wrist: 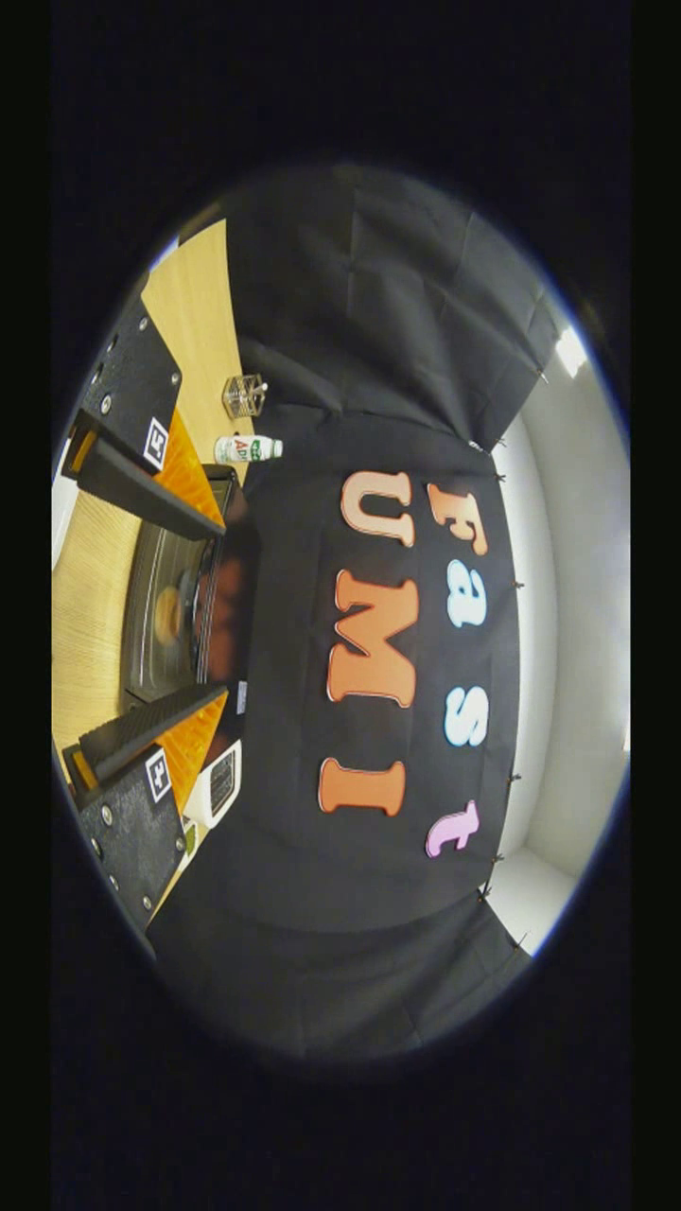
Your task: Open the toaster oven, put the food inside, and close the toaster oven door.
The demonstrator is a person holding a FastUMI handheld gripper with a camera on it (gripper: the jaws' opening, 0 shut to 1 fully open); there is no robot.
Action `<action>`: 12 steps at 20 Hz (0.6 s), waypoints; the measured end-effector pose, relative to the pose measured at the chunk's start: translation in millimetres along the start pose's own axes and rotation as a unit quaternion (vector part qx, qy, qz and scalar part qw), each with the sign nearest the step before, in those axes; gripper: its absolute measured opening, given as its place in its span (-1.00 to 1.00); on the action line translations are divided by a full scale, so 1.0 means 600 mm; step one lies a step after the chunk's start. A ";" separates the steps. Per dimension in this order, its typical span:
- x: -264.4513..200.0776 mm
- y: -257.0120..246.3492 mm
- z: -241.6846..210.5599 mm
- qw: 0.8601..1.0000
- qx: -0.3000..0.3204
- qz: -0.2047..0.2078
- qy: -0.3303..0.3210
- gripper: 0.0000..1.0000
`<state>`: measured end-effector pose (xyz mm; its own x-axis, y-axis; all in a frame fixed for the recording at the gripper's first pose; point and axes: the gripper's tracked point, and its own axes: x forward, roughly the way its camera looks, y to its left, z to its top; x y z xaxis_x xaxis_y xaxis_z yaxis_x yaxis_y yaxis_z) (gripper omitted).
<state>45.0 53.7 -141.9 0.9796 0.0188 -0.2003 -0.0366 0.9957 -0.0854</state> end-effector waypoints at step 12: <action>-0.076 -0.057 0.093 0.997 0.001 -0.030 -0.075 0.86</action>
<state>12.6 24.0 -75.3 0.9986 -0.0270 -0.0462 0.0227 0.9956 -0.0904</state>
